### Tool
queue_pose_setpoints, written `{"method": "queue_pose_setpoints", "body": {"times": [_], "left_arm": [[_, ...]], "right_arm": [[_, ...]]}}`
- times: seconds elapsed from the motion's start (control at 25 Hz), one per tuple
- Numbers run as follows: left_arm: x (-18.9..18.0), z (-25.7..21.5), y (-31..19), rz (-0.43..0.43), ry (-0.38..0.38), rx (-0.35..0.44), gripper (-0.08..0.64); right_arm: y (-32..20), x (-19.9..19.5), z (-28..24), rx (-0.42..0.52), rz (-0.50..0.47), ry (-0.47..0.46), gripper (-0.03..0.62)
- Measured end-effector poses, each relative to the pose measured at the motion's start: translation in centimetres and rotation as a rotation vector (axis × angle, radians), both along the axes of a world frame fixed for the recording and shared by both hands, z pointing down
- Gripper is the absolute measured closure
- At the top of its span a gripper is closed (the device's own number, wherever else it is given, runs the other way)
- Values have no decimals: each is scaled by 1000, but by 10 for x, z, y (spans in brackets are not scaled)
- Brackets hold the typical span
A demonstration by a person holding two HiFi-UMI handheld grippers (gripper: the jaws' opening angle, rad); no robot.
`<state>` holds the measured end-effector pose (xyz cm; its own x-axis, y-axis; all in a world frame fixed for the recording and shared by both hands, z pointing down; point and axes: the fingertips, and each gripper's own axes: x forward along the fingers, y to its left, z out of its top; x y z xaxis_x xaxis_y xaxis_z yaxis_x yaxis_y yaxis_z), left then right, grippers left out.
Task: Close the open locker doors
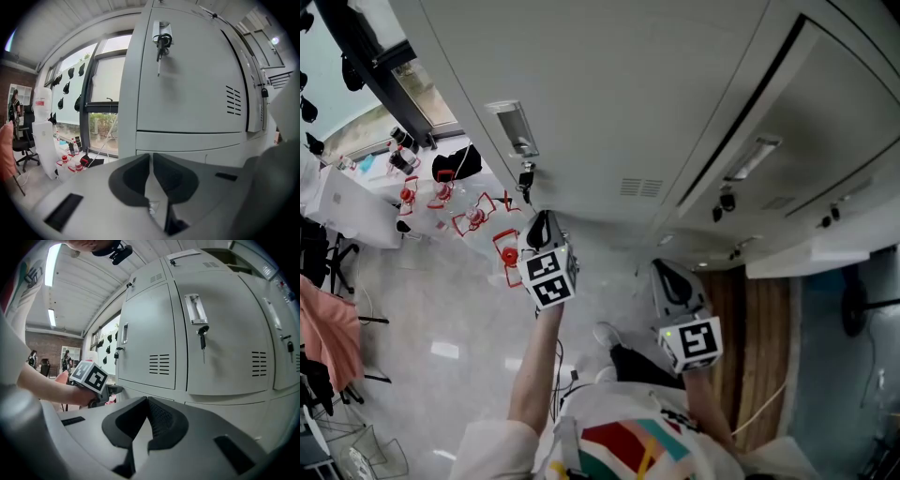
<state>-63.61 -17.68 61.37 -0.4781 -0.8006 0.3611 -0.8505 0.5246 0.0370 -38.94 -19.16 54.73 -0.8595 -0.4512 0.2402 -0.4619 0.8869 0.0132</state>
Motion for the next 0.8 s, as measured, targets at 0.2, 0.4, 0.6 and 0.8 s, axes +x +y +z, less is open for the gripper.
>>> {"method": "queue_pose_setpoints", "body": {"times": [0.2,0.4,0.6,0.8], "left_arm": [[0,-1,1,2,1,-6,532],[10,-16,1,69,-54,13,357],[30,-31,12,125,-64,37,268],[56,-40,36,157,-83,35,245]], "right_arm": [[4,2,2,-1,3,-1,586],[15,8,-2,9,8,-21,586],[33,23,-9,23,28,-45,586],[65,45,-17,51,52,-68,586]]}}
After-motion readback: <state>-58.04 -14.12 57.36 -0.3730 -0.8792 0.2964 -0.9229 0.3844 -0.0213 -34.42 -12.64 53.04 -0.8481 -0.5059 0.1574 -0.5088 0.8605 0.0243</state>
